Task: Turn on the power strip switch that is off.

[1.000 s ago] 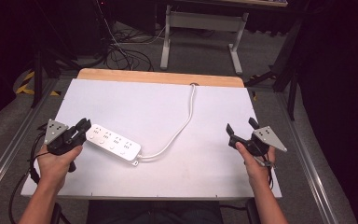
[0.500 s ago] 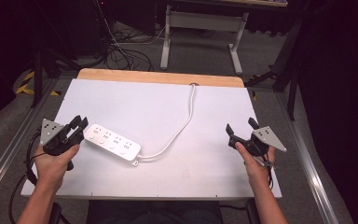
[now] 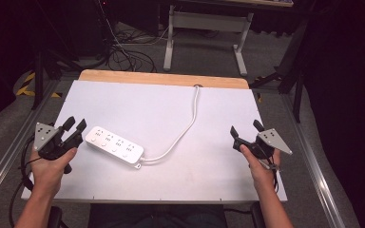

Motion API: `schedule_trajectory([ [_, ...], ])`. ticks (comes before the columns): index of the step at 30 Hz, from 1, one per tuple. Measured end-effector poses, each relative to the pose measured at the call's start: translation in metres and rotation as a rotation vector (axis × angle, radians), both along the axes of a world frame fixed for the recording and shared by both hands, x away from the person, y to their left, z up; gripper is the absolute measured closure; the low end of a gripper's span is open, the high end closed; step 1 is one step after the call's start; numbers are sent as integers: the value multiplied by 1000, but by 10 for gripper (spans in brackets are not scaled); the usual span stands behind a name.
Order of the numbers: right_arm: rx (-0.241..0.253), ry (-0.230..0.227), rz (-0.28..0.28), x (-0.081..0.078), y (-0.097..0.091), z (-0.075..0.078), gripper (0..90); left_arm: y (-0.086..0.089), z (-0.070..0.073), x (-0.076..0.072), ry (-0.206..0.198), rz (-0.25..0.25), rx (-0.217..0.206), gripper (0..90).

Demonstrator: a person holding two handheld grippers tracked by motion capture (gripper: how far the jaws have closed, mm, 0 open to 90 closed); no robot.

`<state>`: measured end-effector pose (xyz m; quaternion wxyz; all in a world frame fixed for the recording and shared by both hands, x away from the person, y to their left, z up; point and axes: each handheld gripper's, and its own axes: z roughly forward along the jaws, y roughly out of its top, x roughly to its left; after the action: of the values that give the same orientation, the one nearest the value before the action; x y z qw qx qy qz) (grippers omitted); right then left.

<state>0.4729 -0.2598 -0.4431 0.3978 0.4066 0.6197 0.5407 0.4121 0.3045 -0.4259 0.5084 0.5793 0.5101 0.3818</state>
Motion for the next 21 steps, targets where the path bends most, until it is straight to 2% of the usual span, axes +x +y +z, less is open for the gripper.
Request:
schedule_trajectory([
  [8,0,1,0,0,0,0,111,1,1,-1,-3,3,-11,514],
  [14,1,2,0,0,0,0,112,3,1,-2,-21,-3,-23,427],
  [21,2,3,1,0,0,0,113,1,1,-1,-34,-13,0,308],
])
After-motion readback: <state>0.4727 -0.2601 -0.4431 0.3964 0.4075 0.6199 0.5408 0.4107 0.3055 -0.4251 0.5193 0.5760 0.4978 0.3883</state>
